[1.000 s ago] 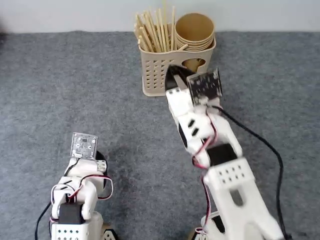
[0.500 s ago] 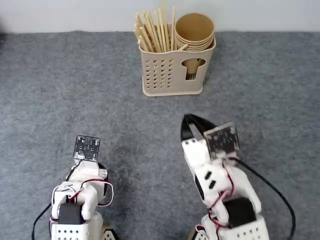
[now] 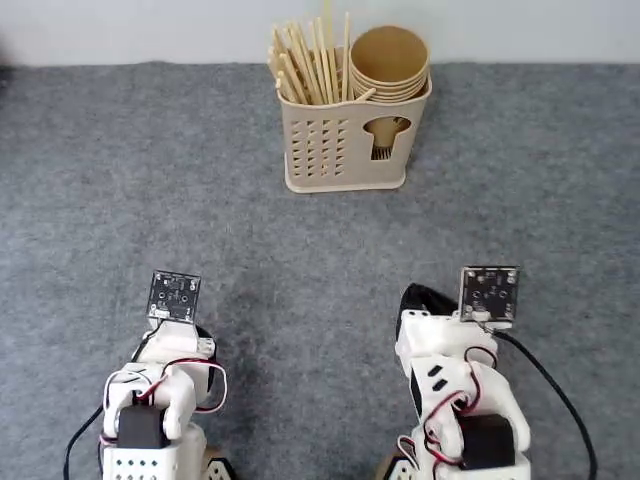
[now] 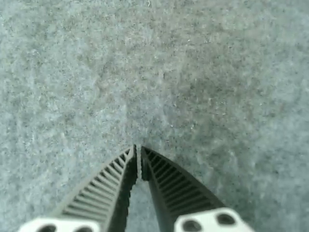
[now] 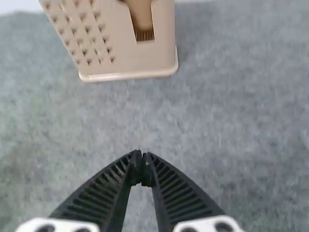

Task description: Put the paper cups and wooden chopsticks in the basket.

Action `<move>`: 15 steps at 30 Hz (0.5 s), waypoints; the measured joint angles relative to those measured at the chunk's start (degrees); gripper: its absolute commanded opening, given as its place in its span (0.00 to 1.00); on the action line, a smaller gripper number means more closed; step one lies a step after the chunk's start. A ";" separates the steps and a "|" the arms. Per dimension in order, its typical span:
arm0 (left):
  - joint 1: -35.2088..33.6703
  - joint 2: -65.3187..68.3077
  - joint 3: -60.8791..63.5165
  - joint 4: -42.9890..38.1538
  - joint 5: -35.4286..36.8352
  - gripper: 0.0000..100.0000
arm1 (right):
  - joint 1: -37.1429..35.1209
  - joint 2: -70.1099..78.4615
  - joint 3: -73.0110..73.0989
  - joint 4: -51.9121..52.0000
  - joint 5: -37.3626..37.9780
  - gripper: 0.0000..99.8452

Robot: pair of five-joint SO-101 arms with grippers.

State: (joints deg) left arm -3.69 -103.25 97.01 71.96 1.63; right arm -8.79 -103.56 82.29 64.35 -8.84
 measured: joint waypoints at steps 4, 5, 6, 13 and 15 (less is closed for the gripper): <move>0.00 0.00 0.00 0.00 0.00 0.01 | 0.53 0.00 5.54 0.09 0.00 0.01; 0.00 0.00 0.00 0.00 0.00 0.01 | 0.53 0.00 6.68 0.09 0.00 0.01; 0.00 0.00 0.00 0.00 0.00 0.01 | 0.44 0.00 7.65 0.09 0.00 0.01; 0.00 0.00 0.00 0.00 0.00 0.01 | 0.53 0.09 13.01 0.09 0.00 0.01; 0.00 0.00 0.00 0.00 0.00 0.01 | 0.44 0.00 13.10 0.26 0.00 0.01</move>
State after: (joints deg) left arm -3.69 -103.25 97.01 71.96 1.63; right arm -8.35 -103.56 95.38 64.62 -8.84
